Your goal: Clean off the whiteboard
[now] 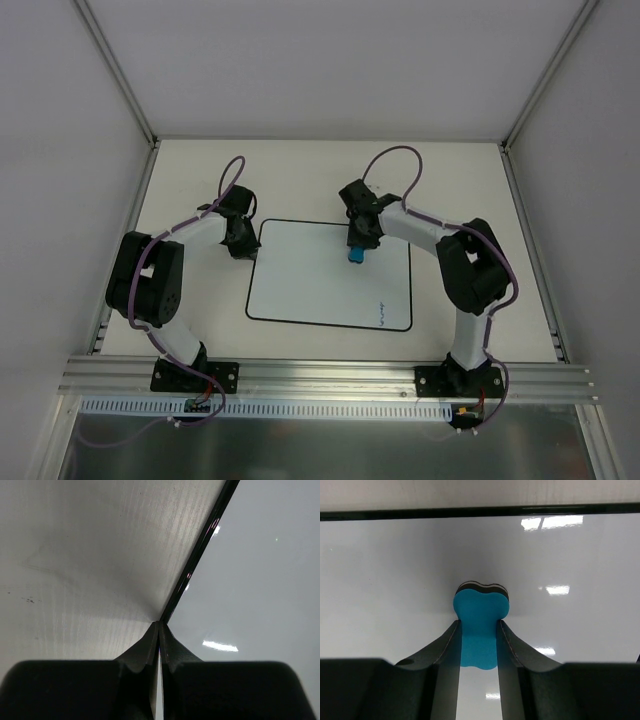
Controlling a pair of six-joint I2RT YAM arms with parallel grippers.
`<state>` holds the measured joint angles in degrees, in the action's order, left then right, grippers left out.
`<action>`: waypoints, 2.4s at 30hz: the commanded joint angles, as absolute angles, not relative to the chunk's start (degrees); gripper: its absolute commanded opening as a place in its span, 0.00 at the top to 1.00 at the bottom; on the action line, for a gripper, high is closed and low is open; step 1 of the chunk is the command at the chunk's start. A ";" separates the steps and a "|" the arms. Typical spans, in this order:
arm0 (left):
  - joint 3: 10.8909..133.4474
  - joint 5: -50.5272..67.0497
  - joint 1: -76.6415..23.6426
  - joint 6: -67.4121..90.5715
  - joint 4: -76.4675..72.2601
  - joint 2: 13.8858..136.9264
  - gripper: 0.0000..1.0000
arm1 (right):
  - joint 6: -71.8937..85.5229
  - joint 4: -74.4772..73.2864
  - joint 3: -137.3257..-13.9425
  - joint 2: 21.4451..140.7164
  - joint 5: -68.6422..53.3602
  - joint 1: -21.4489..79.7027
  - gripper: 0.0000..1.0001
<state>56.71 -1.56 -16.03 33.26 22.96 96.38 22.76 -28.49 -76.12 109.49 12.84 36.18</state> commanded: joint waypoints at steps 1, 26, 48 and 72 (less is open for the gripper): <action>57.04 -0.53 -16.00 32.96 23.64 96.94 1.00 | 20.13 -28.56 -77.70 111.02 12.66 35.42 1.00; 57.22 0.97 -16.00 34.28 23.56 96.24 1.00 | 38.23 -34.54 -42.19 81.63 16.17 43.59 1.00; 57.92 1.14 -16.00 35.33 23.20 96.15 1.00 | 44.47 -39.80 -44.48 82.54 20.65 50.89 1.00; 57.92 2.99 -15.91 35.68 23.20 96.06 1.00 | 42.37 -25.31 -45.25 90.42 13.89 57.56 1.00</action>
<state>56.75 1.56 -16.05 34.06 22.98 96.38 42.61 -33.98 -45.45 83.07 20.10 54.02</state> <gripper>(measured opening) 0.003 0.326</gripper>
